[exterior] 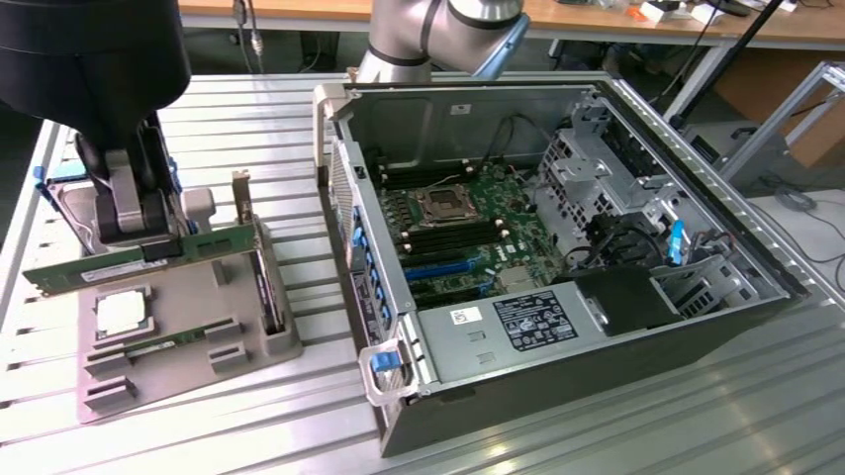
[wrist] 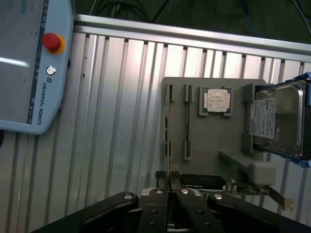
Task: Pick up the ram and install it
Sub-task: 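Pick up the ram and move it above insertion slot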
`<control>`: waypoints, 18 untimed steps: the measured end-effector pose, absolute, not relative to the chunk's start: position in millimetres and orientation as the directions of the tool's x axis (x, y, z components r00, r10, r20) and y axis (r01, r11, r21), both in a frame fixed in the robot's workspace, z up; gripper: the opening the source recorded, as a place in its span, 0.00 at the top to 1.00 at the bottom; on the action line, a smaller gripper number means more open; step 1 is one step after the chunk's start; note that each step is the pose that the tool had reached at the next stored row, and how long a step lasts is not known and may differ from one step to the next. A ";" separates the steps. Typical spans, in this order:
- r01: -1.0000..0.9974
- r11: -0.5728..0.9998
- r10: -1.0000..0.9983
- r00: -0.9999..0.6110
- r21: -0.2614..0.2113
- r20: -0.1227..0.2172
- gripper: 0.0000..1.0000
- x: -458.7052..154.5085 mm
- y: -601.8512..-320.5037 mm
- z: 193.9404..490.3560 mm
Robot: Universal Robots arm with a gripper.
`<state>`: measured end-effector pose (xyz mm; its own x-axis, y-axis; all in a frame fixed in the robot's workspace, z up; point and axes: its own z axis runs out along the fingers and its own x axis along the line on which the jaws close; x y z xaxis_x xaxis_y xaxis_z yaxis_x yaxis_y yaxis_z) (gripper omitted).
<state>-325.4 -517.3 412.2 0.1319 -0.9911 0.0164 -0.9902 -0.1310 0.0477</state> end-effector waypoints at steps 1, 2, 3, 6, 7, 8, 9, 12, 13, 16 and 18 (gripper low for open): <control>-0.990 -0.131 -0.991 0.132 0.048 0.017 0.88 -324.5 -517.2 412.1; -0.990 -0.131 -0.991 0.132 0.048 0.017 0.88 -323.8 -517.3 412.0; -0.990 -0.131 -0.991 0.132 0.048 0.017 0.88 -322.7 -517.3 412.0; -0.990 -0.131 -0.991 0.132 0.048 0.018 0.88 -319.1 -517.3 411.9; -0.990 -0.131 -0.991 0.132 0.048 0.018 0.88 -317.8 -517.3 411.9; -0.990 -0.131 -0.991 0.132 0.048 0.018 0.88 -316.8 -517.3 411.8; -0.990 -0.131 -0.991 0.132 0.048 0.018 0.88 -315.4 -517.3 411.8; -0.990 -0.131 -0.991 0.132 0.048 0.018 0.88 -311.8 -517.3 411.6; -0.990 -0.131 -0.991 0.132 0.048 0.019 0.88 -310.9 -517.3 411.7; -0.990 -0.131 -0.991 0.132 0.048 0.020 0.88 -306.9 -517.3 411.5; -0.990 -0.131 -0.991 0.132 0.048 0.020 0.88 -304.7 -517.3 411.4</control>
<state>-304.7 -517.3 411.4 0.1319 -0.9911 0.0203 -0.9902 -0.1308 0.0481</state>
